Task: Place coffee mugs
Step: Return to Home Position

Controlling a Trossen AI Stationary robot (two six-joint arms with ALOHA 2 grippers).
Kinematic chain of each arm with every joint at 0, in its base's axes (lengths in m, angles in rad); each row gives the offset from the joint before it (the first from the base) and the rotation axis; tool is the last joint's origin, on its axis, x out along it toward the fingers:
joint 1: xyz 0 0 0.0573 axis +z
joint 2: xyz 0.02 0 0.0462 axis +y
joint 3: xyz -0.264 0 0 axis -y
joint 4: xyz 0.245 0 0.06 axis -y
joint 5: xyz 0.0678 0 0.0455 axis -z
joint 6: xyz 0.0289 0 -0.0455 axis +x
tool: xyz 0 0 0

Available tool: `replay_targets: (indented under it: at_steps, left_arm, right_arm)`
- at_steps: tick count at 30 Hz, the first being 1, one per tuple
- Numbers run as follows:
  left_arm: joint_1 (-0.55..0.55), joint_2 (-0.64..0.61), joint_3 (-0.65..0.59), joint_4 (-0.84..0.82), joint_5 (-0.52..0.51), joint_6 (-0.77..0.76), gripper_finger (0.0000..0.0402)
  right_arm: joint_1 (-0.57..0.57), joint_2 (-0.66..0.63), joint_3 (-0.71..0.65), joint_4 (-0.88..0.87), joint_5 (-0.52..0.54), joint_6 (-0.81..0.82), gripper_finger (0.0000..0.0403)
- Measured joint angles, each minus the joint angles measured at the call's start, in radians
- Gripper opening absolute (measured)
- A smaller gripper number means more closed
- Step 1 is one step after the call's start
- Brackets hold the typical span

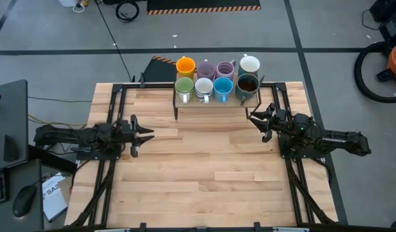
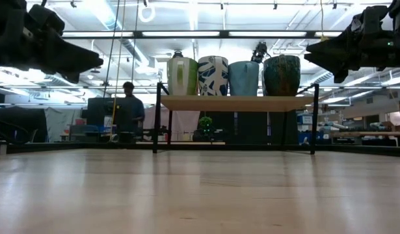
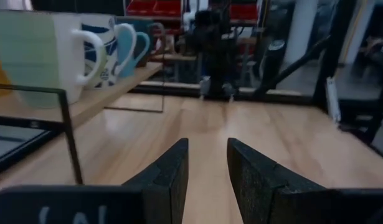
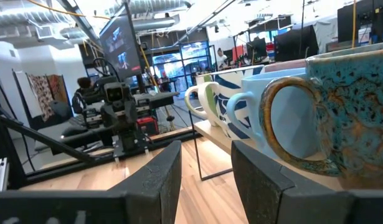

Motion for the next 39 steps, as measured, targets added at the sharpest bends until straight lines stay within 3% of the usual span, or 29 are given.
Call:
replay_targets:
  at_steps: [9, 17, 39]
  left_arm:
    - [-0.002, -0.003, -0.018, 0.086, 0.02, 0.055, 0.0116]
    - [-0.002, -0.003, -0.018, 0.085, 0.008, -0.123, 0.0116]
    - [-0.002, -0.003, -0.019, 0.085, 0.007, -0.123, 0.0116]
  right_arm:
    - [0.0, 0.0, 0.0, 0.001, -0.001, 0.0, 0.0145]
    - [0.0, 0.0, 0.0, 0.002, -0.001, 0.0, 0.0146]
    - [0.0, 0.0, 0.0, 0.003, -0.001, 0.0, 0.0146]
